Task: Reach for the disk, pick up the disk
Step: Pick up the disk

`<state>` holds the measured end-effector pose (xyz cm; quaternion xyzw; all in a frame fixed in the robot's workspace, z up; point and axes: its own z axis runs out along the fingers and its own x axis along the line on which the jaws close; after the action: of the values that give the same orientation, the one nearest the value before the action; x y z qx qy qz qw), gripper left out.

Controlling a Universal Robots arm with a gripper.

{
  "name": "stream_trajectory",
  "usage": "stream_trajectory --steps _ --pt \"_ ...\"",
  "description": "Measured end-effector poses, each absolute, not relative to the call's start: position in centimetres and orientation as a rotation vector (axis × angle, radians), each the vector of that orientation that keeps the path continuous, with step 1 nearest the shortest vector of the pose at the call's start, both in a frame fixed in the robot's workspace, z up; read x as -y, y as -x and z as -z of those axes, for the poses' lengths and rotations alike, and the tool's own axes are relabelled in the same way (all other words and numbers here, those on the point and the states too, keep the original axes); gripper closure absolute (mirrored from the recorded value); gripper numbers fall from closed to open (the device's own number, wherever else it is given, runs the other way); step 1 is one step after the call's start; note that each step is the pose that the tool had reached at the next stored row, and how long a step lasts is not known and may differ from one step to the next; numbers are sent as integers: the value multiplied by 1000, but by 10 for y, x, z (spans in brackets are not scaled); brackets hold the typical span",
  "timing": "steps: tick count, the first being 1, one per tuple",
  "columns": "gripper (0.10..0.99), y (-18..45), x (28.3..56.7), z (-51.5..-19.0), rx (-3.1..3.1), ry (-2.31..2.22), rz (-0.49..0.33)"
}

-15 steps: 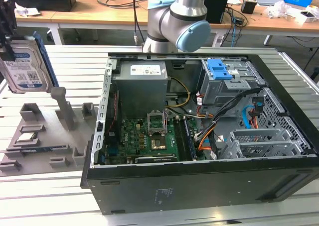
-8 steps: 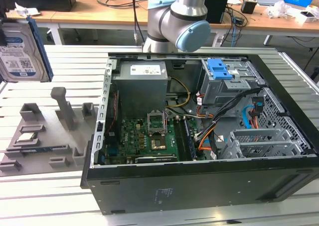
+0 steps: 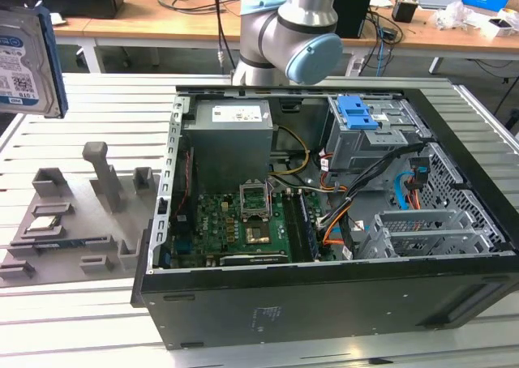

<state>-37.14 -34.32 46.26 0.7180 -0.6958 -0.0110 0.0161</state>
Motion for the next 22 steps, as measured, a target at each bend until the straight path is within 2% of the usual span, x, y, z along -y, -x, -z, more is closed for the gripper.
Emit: stream_trajectory --steps 2,3,9,22 --pt "722 371 343 -470 2164 -2233 34" --pt "722 371 343 -485 2164 -2232 34" --pt "722 364 343 -485 2163 -2232 33" --pt "722 307 343 -485 2162 -2231 34"
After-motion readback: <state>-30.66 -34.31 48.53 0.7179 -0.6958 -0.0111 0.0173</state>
